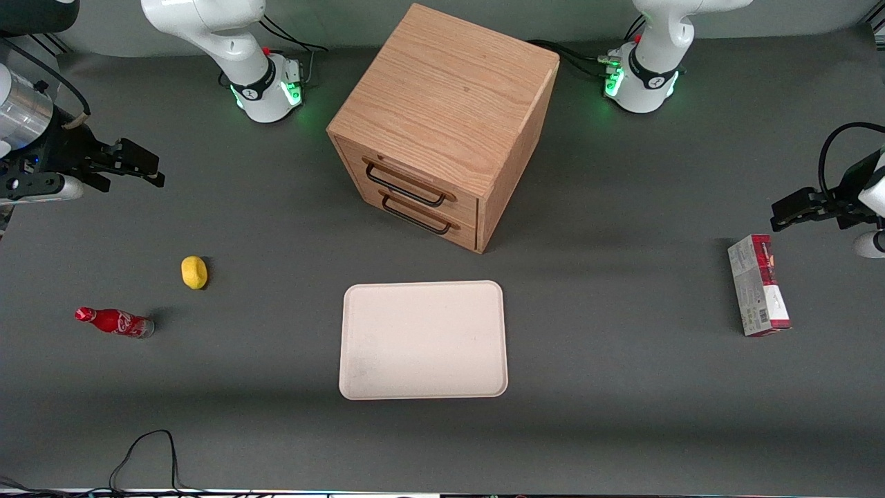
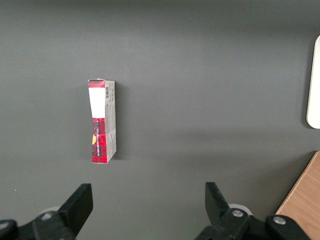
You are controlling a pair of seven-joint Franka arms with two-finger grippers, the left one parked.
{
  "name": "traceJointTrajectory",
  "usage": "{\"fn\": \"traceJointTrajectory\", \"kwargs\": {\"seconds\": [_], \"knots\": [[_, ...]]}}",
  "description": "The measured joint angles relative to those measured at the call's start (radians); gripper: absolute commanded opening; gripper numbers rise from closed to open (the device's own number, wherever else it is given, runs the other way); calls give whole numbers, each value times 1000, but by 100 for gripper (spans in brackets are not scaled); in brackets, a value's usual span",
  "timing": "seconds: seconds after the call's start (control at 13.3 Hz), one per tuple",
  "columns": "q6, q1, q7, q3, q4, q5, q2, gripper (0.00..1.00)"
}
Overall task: Place coke bottle on tray
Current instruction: 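Move the right gripper down toward the red Coca-Cola bottle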
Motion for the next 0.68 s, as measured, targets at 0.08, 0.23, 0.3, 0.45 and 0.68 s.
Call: {"fn": "traceJointTrajectory", "kwargs": {"seconds": [0.08,0.23,0.3,0.45,0.68], "knots": [[-1,0,0,0,1,0,0,100],[-1,0,0,0,3,-1,6,100],[0,-1,0,-1,11,-8,18,100],[4,-9,-41,-18,58,-63,72,100],[126,-20,-248,-156,120,-85,208,100]]}}
